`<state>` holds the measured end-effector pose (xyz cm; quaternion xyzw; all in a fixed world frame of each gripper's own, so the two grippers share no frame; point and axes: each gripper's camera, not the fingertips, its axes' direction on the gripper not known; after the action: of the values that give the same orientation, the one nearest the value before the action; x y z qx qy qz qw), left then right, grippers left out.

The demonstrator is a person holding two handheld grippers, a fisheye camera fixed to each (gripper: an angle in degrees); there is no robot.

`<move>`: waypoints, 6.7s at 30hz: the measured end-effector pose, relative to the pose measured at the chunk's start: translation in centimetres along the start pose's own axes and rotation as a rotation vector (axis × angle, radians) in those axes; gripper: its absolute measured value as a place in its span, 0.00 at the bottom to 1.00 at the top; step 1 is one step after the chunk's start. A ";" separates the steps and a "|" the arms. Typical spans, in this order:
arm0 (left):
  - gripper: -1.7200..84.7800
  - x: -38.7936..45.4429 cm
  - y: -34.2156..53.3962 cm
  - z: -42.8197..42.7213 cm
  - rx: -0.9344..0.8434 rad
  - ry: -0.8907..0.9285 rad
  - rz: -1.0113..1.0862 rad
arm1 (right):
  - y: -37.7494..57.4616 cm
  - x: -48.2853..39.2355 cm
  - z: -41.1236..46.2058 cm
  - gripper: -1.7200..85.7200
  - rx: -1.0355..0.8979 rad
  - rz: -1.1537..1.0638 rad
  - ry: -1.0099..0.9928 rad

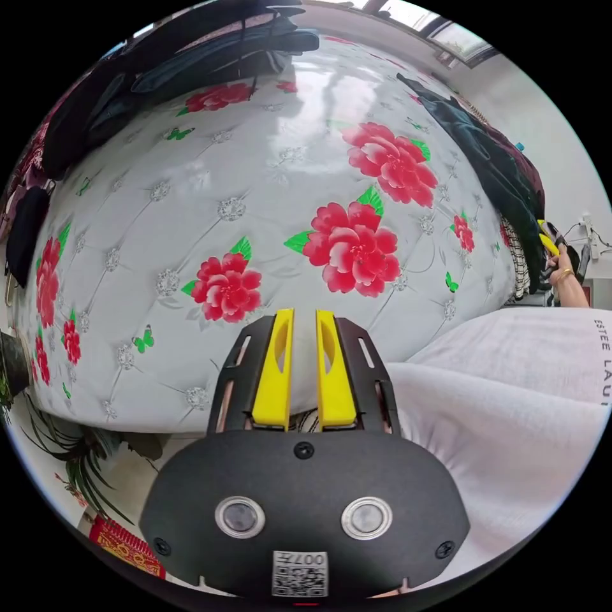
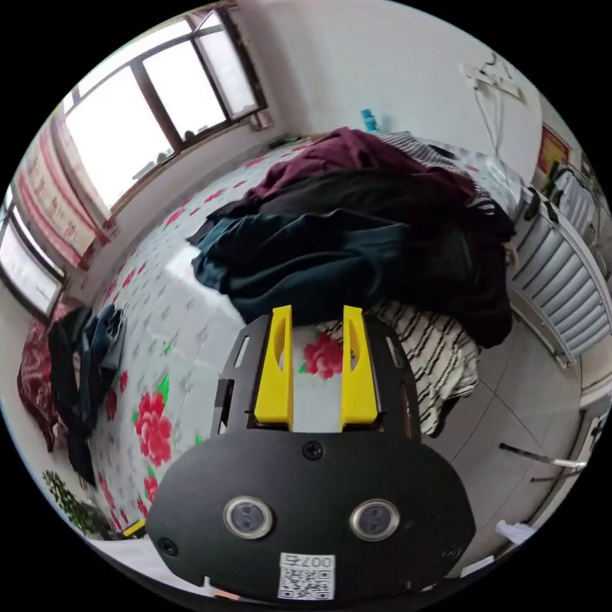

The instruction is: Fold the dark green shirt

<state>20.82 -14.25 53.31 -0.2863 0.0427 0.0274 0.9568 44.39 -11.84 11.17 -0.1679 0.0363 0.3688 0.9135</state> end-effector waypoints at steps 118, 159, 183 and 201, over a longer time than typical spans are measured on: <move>0.05 -14.9 4.9 1.9 0.065 -0.022 -0.134 | 8.4 -19.3 3.9 0.03 -0.358 -1.031 0.058; 0.02 -11.0 6.9 6.6 -0.010 0.031 0.134 | 29.2 -14.2 11.6 0.02 -1.071 -0.880 -0.359; 0.09 -56.1 6.4 -1.4 0.415 0.124 -1.274 | 31.5 -18.6 -2.5 0.02 -0.597 -0.487 -0.509; 0.02 -55.0 13.1 -5.9 1.113 0.535 -0.972 | 30.5 -18.6 -2.0 0.02 -0.596 -0.488 -0.621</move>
<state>-35.25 -8.12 46.61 0.2516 0.1490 -0.4897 0.8214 10.11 -4.36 4.31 -0.3075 -0.3849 0.1712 0.8532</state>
